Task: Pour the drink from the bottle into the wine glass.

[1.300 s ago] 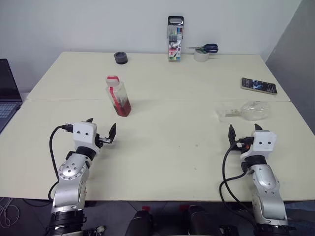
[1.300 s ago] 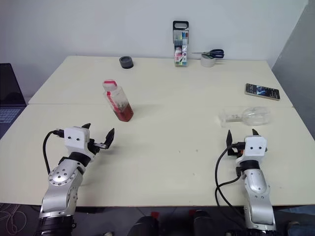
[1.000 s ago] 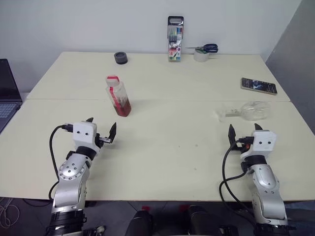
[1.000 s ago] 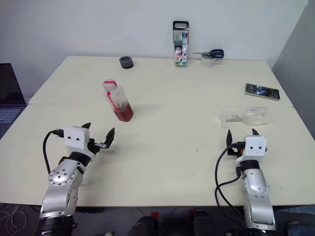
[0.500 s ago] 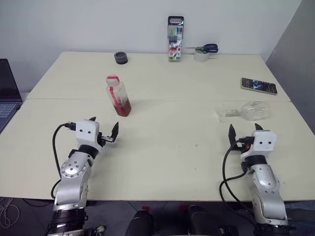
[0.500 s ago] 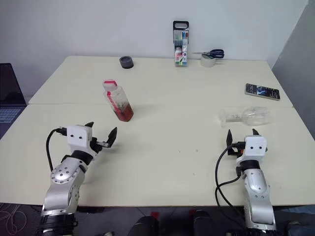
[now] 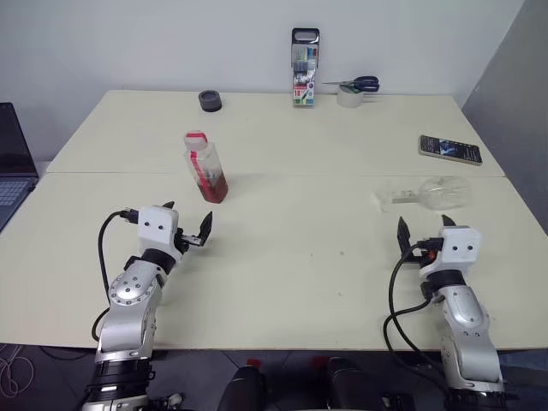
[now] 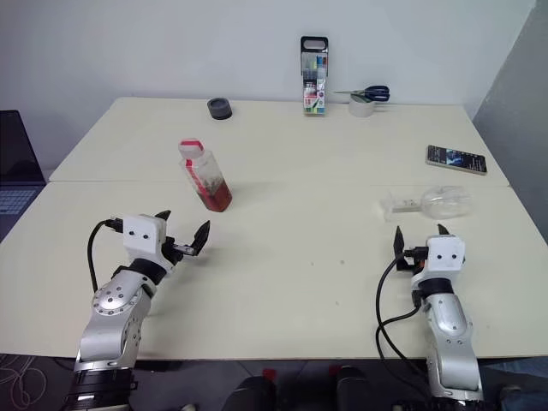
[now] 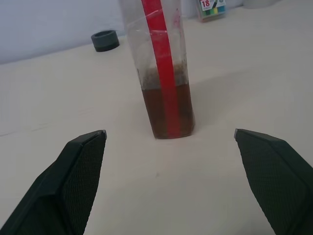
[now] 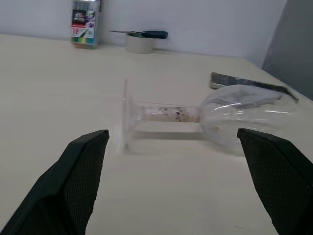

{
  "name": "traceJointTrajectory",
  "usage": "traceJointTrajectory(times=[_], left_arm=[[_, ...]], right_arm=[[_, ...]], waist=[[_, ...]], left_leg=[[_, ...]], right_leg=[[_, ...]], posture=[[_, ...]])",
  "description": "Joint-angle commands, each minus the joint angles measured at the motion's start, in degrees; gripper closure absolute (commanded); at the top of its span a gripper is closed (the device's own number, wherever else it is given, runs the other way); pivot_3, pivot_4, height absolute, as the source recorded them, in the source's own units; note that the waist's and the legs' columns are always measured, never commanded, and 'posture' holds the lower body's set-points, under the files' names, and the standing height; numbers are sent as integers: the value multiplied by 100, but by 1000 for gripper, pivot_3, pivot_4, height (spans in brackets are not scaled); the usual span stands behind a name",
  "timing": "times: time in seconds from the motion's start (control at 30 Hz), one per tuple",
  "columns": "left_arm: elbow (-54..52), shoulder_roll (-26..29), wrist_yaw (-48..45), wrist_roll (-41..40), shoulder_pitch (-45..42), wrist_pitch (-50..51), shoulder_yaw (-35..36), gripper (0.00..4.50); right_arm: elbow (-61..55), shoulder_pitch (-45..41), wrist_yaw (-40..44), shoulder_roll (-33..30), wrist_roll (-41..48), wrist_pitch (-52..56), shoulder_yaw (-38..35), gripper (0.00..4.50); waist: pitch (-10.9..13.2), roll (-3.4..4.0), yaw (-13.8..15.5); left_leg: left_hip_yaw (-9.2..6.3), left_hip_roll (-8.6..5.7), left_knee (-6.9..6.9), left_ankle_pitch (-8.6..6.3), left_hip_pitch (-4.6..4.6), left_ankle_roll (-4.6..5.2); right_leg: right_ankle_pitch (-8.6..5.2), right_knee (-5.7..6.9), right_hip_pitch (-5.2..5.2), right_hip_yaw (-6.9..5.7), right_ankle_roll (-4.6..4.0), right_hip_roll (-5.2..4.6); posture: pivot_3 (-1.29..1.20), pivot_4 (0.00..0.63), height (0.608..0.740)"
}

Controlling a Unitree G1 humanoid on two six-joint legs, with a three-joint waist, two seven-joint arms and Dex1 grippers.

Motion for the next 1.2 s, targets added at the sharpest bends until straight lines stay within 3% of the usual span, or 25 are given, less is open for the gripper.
traceJointTrajectory(times=[0.03,0.17,0.37,0.87,1.2], left_arm=[[-189,0,-33,-271,-123,179,167,24],[74,143,-73,-289,-415,270,170,24],[472,317,-139,-232,-895,259,131,24],[1311,398,-299,-86,-1825,242,-62,24],[2491,445,-412,143,-2815,-52,-202,24]], right_arm=[[-1086,-137,1307,-549,934,845,648,0],[-1770,-422,2251,-1392,1589,1762,1071,0],[-1999,-943,2690,-1853,2103,2449,1141,0],[-2071,-1472,2718,-1815,2205,2731,1187,0],[-2078,-1685,2795,-1842,2369,2869,1191,0]], waist=[[5,8,-11],[5,7,2],[5,4,9],[6,3,12],[7,1,11]], left_leg=[[0,0,0,0,0,0],[-13,2,2,0,-1,1],[-16,-3,3,0,-1,1],[-16,-3,2,0,-4,0],[-15,-4,2,1,-7,-1]], right_leg=[[0,0,0,0,0,0],[0,-2,6,-11,0,3],[1,-27,19,-16,3,1],[1,-28,14,-16,3,-1],[2,-30,13,-17,3,-1]], posture=[[0,150,740],[0,150,740],[0,150,740],[0,150,740],[0,150,740]])
